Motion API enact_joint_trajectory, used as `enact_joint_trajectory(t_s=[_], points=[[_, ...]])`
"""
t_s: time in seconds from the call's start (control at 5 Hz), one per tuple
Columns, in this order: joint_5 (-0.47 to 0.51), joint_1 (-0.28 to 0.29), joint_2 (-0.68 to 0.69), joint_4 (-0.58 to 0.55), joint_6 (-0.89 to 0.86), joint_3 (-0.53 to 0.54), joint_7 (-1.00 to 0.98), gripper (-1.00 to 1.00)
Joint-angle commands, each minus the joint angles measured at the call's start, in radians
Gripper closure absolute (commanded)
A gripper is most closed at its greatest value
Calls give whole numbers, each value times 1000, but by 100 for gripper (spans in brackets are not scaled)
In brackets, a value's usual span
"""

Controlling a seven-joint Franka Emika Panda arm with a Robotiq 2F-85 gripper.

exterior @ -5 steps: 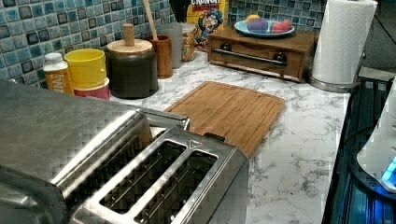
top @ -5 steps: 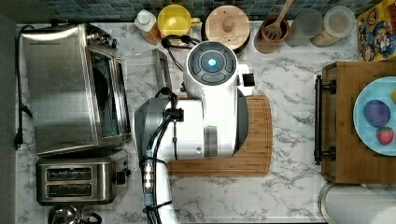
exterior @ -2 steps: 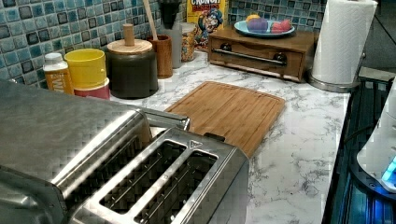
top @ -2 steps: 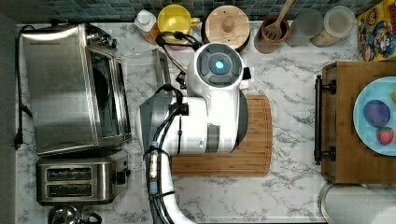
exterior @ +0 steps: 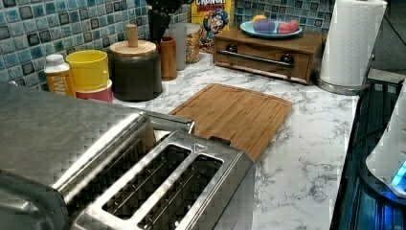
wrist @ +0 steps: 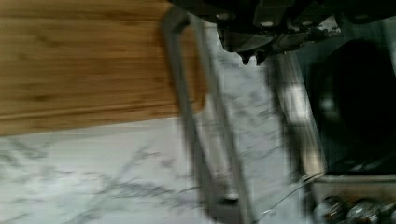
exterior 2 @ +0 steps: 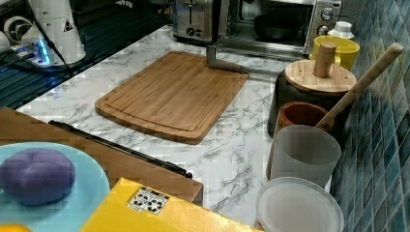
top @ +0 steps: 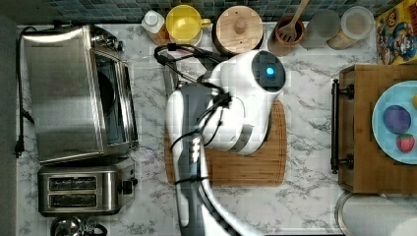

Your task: Close the oven.

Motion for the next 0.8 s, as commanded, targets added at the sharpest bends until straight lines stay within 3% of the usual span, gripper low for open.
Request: enact_joint_trajectory(t_s=[0.2, 0.4, 0.8], points=[[182, -74, 270, 206, -78, 5, -358, 100], [203, -72, 307, 234, -45, 45, -432, 100], [364, -93, 251, 130, 100, 89, -660, 100]])
